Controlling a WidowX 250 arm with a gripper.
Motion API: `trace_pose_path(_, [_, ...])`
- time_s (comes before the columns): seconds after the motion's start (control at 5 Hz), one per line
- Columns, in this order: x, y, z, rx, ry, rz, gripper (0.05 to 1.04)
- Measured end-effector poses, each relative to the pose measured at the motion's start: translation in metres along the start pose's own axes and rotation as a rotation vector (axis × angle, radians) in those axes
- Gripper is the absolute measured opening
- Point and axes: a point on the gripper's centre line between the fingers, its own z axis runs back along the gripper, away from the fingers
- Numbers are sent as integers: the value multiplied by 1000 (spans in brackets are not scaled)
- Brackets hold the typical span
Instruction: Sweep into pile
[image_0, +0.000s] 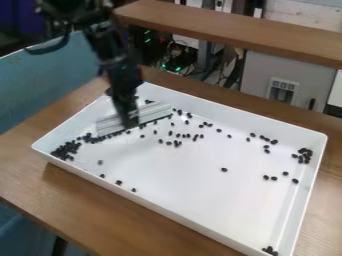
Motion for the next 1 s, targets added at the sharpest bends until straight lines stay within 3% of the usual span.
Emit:
trace_pose_path(0.2, [34,-24,6,0,-27,-68,381])
trace_pose_path(0.6, [75,-115,-14,-186,-18,-357,381])
trace_pose_path(0.8, [88,-158,-41,-264,30,-469,381])
trace_pose_path(1.0, [101,-179,-61,-318,60,-522,381])
